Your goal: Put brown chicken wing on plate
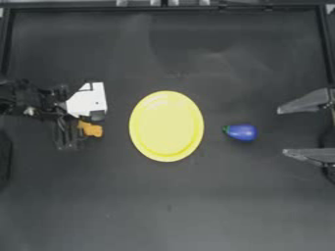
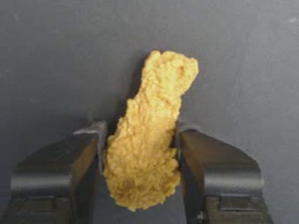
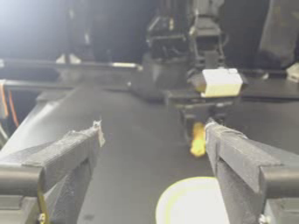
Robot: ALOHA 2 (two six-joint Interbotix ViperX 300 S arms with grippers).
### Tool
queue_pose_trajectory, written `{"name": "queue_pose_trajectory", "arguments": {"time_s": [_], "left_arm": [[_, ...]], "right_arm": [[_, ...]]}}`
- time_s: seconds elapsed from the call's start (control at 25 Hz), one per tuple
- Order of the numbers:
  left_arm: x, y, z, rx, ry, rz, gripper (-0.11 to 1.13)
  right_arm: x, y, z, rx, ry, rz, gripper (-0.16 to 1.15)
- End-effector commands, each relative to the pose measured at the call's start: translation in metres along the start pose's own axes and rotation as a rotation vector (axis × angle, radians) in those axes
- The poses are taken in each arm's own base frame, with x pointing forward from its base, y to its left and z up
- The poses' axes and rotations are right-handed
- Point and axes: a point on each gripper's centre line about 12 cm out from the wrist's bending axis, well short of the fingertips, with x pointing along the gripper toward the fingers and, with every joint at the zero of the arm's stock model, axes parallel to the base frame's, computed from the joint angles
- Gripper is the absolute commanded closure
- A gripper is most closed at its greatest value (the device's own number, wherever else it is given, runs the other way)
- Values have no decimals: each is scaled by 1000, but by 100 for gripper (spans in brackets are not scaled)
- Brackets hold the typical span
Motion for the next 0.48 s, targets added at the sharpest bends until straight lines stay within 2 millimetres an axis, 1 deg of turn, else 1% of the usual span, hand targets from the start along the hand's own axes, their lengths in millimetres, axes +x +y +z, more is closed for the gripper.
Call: {"name": "queue_pose_trajectory", "arguments": {"time_s": [0.04, 0.24, 0.36, 0.48], "left_arm": [[-10, 1, 10, 2, -43, 4, 69], [-23, -1, 17, 8, -86, 6, 66], [-36, -1, 27, 12, -136, 9, 66], [-53, -2, 42, 24, -193, 12, 66]], "right_arm": [[2, 0, 6, -5, -11, 0, -1], [2, 0, 6, -2, -12, -2, -1], [2, 0, 6, 0, -11, -1, -2], [2, 0, 6, 3, -6, -1, -1]]}}
